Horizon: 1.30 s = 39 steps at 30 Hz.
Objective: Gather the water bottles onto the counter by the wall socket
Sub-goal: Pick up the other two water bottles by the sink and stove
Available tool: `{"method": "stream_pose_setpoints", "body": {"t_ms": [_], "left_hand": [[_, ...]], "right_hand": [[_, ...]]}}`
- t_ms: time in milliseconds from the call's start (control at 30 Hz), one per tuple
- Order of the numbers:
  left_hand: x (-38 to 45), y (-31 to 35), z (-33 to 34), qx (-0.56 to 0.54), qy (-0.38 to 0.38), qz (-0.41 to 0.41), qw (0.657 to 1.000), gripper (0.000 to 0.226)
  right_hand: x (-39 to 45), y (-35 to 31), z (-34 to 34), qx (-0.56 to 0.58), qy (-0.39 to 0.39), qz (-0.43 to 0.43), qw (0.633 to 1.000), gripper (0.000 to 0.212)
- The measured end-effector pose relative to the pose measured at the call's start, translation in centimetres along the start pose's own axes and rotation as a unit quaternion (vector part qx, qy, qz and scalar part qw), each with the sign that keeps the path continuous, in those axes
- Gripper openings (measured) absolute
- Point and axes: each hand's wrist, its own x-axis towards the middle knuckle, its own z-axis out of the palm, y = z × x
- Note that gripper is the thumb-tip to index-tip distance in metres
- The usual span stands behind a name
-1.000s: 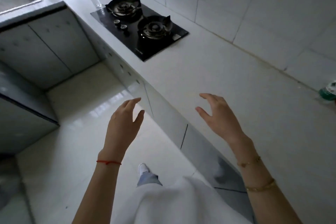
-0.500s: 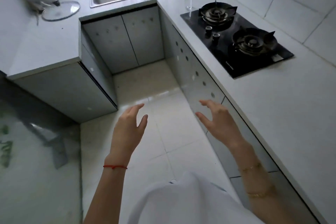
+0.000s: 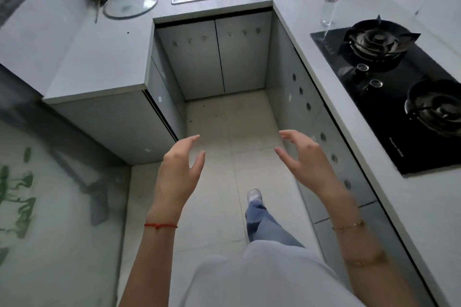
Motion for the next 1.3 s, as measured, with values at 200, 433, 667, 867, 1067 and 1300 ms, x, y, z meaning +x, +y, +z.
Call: {"method": "stream_pose_setpoints", "body": {"t_ms": [200,433,667,867,1067,1300], "left_hand": [[13.9,0.6,0.6,0.005,0.021,-0.002,1.0,0.04],[29.3,2.1,1.1,-0.006,0.036,0.022,0.999,0.04],[42.0,1.6,3.0,-0.02,0.019,0.039,0.999,0.04],[54.1,-0.3,4.0,-0.022,0.0,0.07,0.997,0.041],[67.9,-1.2,3.6,-0.012,-0.029,0.123,0.992,0.041],[80.1,0.9,5.5,-0.013,-0.089,0.197,0.976,0.042]], "right_hand": [[14.8,0.7,-1.2,0.0,0.005,-0.015,1.0,0.042],[30.2,0.5,-2.9,-0.013,0.01,-0.031,0.999,0.042],[41.5,1.6,-1.8,-0.01,0.019,-0.01,1.0,0.043],[51.7,2.2,0.7,-0.017,0.032,0.019,0.999,0.042],[62.5,1.2,1.2,-0.017,0.084,0.056,0.995,0.043],[69.7,2.0,-0.4,-0.028,0.157,0.13,0.979,0.041]]}}
